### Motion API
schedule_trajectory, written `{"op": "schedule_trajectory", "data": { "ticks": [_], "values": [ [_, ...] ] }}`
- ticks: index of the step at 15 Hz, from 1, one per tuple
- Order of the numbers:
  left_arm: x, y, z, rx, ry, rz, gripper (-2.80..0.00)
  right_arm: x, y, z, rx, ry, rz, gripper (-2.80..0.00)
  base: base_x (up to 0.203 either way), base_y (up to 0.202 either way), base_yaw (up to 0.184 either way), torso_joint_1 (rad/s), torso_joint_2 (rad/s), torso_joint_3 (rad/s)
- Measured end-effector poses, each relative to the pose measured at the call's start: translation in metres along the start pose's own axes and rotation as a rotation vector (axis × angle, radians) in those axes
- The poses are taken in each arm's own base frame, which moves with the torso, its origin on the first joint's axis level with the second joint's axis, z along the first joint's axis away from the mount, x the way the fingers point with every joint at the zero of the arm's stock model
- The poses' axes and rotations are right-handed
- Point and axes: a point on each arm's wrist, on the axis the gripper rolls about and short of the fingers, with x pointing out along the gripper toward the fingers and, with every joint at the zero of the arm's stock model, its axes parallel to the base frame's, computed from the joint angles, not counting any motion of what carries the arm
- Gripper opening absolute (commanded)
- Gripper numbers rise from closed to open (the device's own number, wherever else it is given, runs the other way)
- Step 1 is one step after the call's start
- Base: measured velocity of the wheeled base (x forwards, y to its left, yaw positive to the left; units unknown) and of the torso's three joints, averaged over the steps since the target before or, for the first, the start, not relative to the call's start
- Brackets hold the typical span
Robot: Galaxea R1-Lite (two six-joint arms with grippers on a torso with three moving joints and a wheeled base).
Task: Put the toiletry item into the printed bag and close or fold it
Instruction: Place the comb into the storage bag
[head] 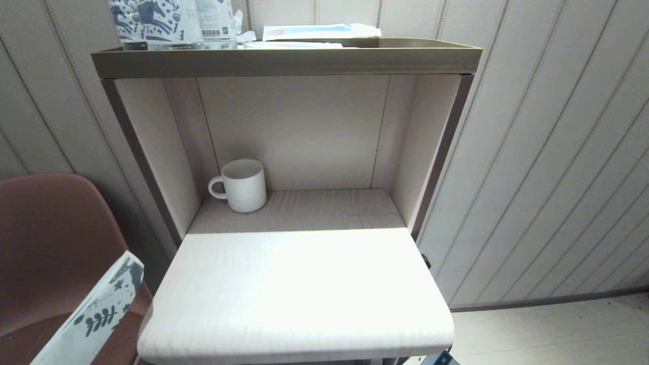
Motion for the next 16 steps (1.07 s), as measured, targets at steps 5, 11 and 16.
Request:
{"op": "schedule_trajectory", "data": {
  "ticks": [5,11,16],
  "values": [
    [-0.01,0.012,0.105,0.003,-0.143,-0.095,-2.8,0.012,0.003,0.046,0.057,-0.047,0.029,-2.8,0.0,0.0,0.0,0.0,0.0,0.0],
    [0.041,0.019,0.205,-0.005,-0.079,-0.573,-2.8,0.029,0.011,0.088,0.06,0.074,0.301,-2.8,0.0,0.0,0.0,0.0,0.0,0.0],
    [0.099,0.007,0.221,0.173,0.082,-0.914,-2.8,0.053,0.02,0.114,-0.063,0.36,0.642,-2.8,0.0,0.0,0.0,0.0,0.0,0.0]
  ]
}}
